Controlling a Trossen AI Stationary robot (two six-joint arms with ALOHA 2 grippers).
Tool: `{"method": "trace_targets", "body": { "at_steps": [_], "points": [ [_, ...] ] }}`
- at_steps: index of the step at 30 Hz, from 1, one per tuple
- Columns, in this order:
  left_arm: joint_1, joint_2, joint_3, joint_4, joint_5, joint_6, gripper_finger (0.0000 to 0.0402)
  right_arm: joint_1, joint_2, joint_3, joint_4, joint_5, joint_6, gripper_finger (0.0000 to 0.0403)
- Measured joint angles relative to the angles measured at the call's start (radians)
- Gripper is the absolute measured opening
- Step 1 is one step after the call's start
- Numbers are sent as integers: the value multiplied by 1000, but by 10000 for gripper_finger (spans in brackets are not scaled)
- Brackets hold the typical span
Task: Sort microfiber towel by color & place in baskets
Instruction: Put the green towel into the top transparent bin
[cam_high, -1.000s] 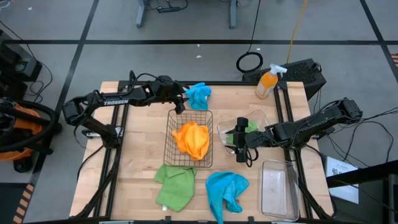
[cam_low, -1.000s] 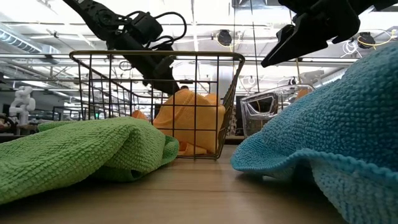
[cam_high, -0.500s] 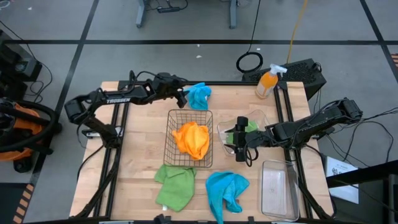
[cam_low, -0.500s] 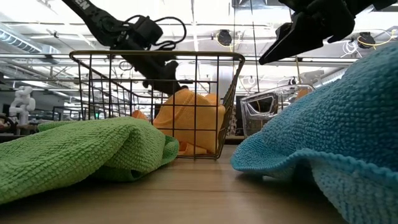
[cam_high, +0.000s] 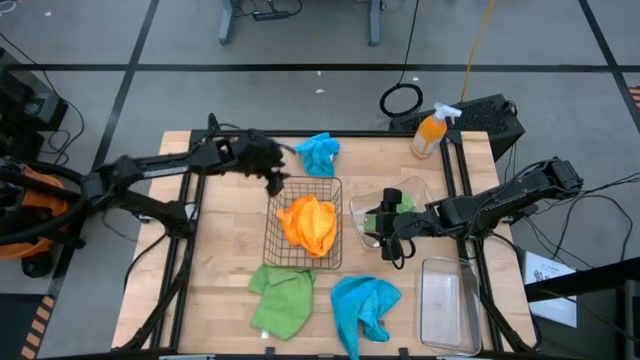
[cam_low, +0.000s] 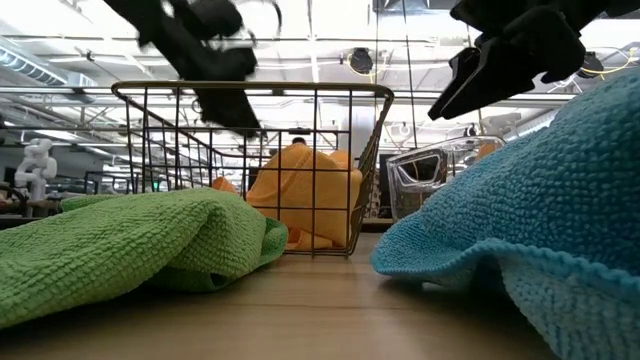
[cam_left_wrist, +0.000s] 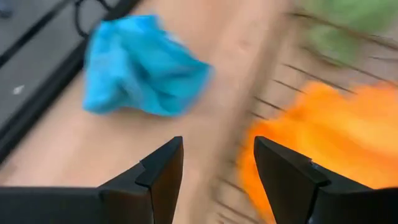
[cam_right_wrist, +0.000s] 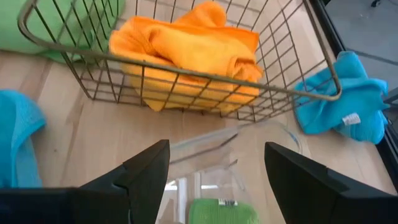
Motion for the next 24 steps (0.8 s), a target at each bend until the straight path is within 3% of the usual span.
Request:
{"method": "trace_targets", "body": {
  "at_steps": [4,10,16,24],
  "points": [
    [-183,-126,-6,-99,-15,-104,203,0,0,0,4,0,0,254],
    [-536,-216,-19,-119,-185,-237,203,0,0,0,9,2,-3,254],
    [-831,-132,-21,-117,-229,-400,203,0,0,0,12,3,-3,254],
    [-1051,43,-21,120,-252,-639,203,0,0,0,18,3,15,254]
  ]
}}
